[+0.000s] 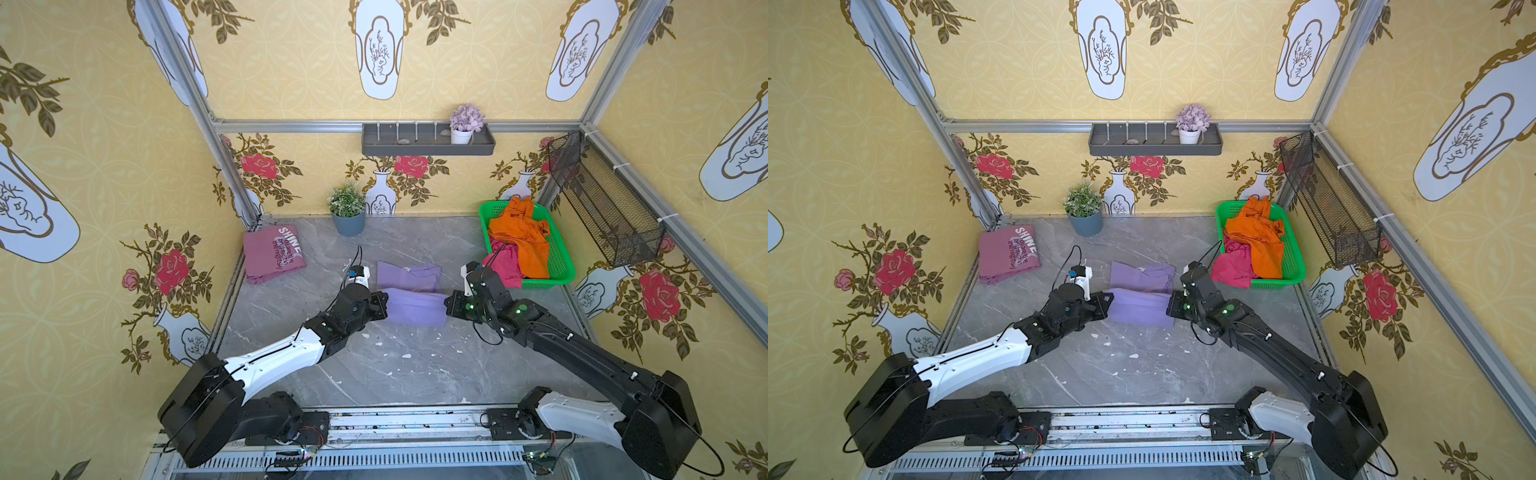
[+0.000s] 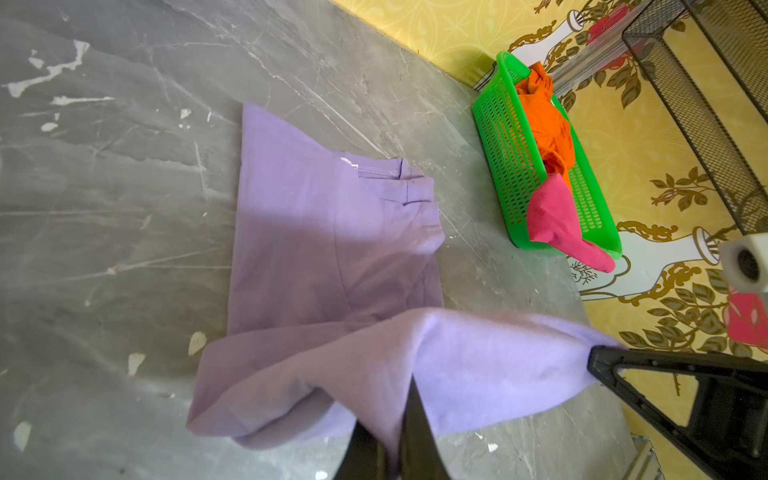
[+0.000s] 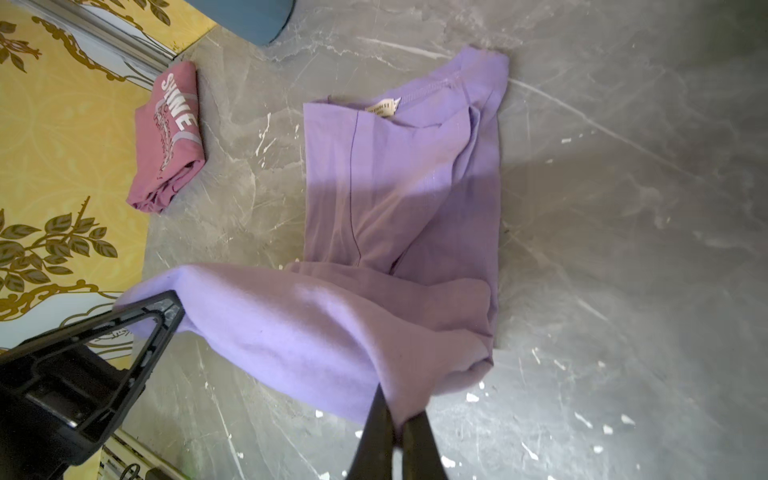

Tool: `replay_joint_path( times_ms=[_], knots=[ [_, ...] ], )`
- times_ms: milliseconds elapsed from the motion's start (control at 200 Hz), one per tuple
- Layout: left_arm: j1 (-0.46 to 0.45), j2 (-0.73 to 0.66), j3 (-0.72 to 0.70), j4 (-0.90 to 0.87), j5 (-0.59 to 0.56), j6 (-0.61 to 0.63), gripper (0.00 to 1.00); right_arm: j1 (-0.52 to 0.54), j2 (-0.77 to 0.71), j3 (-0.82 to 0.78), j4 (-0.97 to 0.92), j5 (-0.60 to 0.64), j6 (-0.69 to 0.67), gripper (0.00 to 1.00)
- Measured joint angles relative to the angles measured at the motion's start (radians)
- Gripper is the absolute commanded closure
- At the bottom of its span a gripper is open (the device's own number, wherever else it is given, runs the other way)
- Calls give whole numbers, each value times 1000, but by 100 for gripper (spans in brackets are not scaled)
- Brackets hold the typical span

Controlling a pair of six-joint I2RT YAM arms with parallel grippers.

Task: Fold and stack t-shirts
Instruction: Fold the T-shirt.

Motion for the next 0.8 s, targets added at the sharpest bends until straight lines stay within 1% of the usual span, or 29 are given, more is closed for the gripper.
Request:
replay_joint_path(
  times_ms=[165, 300, 625, 800],
  knots=[
    [45, 117, 57, 76, 31, 30, 100, -82, 109, 49, 67, -65, -68, 100],
    [75, 201, 89, 119, 52, 48, 100, -129, 196, 71, 116, -116, -100, 100],
    [128, 376, 193, 196, 71, 63, 100, -210, 408, 188, 209, -200, -169, 100],
    [144, 475, 257, 224, 79, 64, 100, -222, 507, 240, 253, -224, -183, 100]
  ],
)
